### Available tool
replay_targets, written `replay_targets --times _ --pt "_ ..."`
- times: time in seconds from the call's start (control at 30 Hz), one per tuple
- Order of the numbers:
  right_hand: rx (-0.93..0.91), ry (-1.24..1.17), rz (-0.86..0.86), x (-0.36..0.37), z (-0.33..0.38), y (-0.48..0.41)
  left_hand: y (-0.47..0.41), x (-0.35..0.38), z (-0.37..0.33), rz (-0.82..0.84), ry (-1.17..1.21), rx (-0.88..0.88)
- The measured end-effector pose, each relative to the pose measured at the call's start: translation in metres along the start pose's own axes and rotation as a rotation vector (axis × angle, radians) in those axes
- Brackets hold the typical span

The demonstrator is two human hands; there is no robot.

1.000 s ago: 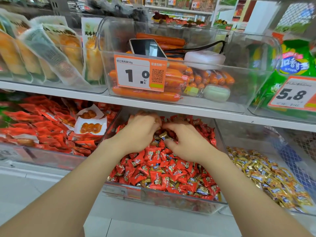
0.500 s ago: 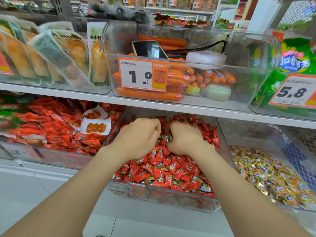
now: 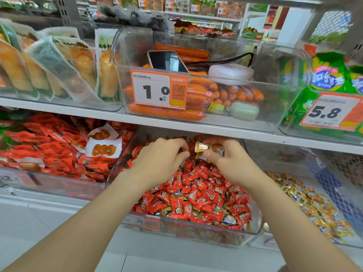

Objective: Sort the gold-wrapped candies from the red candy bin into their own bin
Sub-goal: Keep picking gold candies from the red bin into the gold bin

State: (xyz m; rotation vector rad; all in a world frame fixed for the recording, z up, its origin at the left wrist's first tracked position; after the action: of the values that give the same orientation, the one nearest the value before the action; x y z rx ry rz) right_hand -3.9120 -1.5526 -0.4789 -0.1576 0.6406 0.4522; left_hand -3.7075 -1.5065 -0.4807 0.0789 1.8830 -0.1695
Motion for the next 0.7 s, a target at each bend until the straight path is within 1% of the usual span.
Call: replay_targets --times 0.07,0.1,0.2,0.3,0.37,0.47,0.6,0.63,0.7 --pt "0.046 -0.081 0.023 0.000 -0.001 0.006 -0.004 0.004 -0.004 0.011 -0.112 -0.016" --pt "0.064 -0.184 0.048 0.001 -0.001 0.009 -0.006 0.007 -0.004 0.035 -0.170 -0.017" --pt "0.104 -0.610 0.099 0.004 0.005 0.019 -0.013 0.019 0.002 0.158 -0.295 -0.011" --pt "0.167 -0.944 0.125 0.002 0.007 0.025 -0.020 0.024 0.004 0.181 -0.298 -0.033" --pt "0.204 -1.099 0.140 0.001 0.006 0.026 -0.023 0.024 0.004 0.168 -0.271 -0.040" --pt "0.240 -1.244 0.142 -0.001 0.003 0.026 -0.023 0.024 0.009 0.165 -0.165 -0.031" --pt "0.284 -1.341 0.111 -0.004 0.002 0.025 -0.021 0.019 0.018 0.141 -0.017 0.003" --pt "0.291 -1.353 0.093 -0.003 0.002 0.025 -0.021 0.017 0.019 0.150 -0.008 0.005" --pt "0.311 -1.353 0.061 -0.002 0.004 0.023 -0.021 0.016 0.017 0.212 -0.073 -0.006"
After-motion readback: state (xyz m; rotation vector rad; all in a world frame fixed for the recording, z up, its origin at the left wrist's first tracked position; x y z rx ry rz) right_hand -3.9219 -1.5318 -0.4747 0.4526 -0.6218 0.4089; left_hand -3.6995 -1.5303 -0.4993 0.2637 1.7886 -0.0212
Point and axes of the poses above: each hand's wrist, its own y-axis away from the middle knuckle, its own x-axis out of the palm, z = x × y, the point moved 1 cm from there along -y, towards the middle knuckle, and after that the axes turned 11 degrees about z, right-handed, at the moved point
